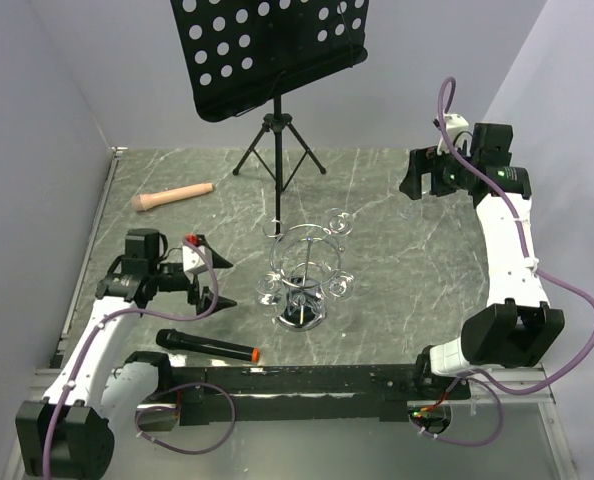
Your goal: Take the wine glass off the wine glass rack
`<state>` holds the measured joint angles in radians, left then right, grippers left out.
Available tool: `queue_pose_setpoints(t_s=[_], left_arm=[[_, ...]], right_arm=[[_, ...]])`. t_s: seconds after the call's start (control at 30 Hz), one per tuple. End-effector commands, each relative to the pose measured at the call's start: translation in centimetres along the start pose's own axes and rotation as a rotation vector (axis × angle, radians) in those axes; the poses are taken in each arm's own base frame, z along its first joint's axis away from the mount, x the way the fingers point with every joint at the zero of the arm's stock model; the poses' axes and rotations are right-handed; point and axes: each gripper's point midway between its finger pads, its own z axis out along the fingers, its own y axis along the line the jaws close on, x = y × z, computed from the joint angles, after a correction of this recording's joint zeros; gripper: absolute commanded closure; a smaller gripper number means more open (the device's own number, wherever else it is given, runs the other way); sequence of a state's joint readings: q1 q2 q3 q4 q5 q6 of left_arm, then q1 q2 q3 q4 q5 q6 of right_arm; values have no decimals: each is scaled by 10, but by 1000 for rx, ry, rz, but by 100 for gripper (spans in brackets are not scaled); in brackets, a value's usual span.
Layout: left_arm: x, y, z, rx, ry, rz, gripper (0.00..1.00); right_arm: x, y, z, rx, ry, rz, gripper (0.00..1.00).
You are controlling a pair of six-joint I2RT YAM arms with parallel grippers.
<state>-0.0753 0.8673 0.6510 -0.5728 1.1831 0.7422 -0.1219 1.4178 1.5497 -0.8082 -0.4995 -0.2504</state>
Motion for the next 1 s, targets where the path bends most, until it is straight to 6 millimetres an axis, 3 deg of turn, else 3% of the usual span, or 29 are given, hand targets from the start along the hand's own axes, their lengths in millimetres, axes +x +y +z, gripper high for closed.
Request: queue_pose_setpoints(t_s=[0.0,0.17,0.47,0.8,0.97], left_arm=[[-16,-4,17,81,-83,107,0],[-30,9,33,1,-138,40,0],[-20,-22,53,63,-139,70,0],[-15,-33,66,83,-182,105,0],[-25,-34,72,53,-244,118,0]], right_arm=[[-16,2,-12,23,-18,-40,0],[-16,-1,-6,35,-11,-31,0],[0,-4,5,38,15,-16,0],[27,-4,1,53,77,-25,0],[35,-6,5,55,110,-26,0]])
